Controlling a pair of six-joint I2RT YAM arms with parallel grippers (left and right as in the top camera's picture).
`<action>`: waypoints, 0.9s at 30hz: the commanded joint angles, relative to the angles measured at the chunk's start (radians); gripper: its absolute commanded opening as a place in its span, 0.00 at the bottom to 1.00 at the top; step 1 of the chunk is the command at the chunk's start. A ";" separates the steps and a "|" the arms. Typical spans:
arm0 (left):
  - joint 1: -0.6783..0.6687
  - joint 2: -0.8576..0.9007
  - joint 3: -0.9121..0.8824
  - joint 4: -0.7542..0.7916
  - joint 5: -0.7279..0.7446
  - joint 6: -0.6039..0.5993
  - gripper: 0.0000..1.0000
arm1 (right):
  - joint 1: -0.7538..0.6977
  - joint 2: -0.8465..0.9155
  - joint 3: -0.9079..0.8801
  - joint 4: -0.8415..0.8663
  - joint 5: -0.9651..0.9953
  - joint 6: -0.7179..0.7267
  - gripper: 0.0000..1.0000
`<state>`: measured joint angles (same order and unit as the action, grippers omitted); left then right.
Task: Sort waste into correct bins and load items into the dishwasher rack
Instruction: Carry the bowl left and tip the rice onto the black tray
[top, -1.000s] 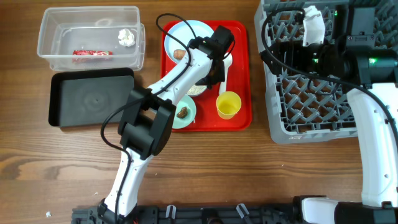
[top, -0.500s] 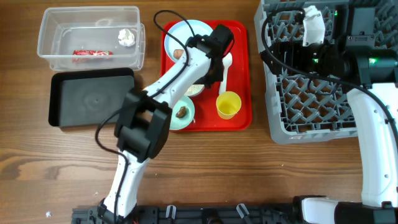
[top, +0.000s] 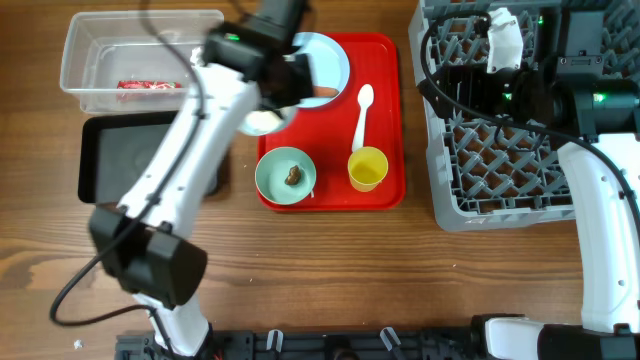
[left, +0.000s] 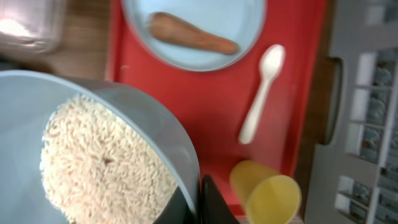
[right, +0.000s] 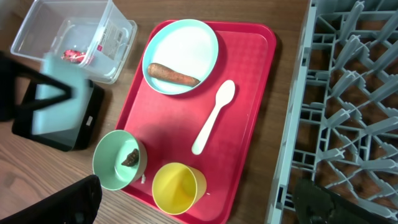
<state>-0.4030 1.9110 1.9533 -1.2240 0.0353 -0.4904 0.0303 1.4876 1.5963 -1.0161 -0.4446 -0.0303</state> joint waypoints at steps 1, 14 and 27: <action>0.130 -0.049 -0.001 -0.098 0.076 0.068 0.04 | 0.005 0.011 0.025 0.008 0.002 0.004 1.00; 0.585 -0.058 -0.141 -0.179 0.467 0.404 0.04 | 0.005 0.011 0.025 0.007 0.003 0.004 1.00; 0.852 -0.058 -0.521 0.109 0.912 0.645 0.04 | 0.005 0.011 0.025 0.008 0.002 0.008 1.00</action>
<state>0.4084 1.8824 1.4921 -1.1519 0.7696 0.0563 0.0303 1.4876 1.5963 -1.0096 -0.4446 -0.0303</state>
